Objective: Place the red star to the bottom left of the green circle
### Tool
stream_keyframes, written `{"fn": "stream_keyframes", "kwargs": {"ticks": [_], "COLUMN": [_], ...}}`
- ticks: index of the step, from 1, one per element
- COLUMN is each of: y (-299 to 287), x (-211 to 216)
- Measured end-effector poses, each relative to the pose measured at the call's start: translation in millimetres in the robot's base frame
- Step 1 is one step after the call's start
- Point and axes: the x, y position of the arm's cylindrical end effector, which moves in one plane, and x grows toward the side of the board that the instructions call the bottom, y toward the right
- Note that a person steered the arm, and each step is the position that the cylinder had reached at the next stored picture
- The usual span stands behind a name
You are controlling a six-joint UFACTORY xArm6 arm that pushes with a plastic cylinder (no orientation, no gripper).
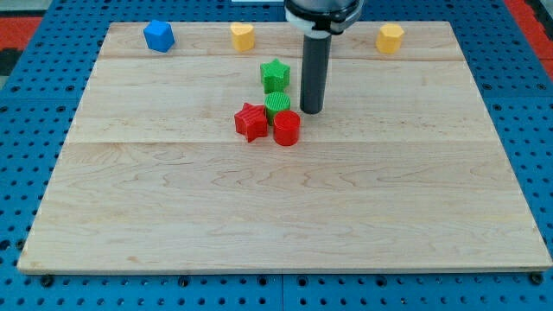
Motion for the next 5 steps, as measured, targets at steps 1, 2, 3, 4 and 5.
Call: {"fn": "stream_keyframes", "kwargs": {"ticks": [1, 2, 3, 4, 5], "y": [-27.3, -46.4, -39.8, -53.7, -78.4], "x": [11.5, 20.3, 44.5, 53.8, 62.0]}}
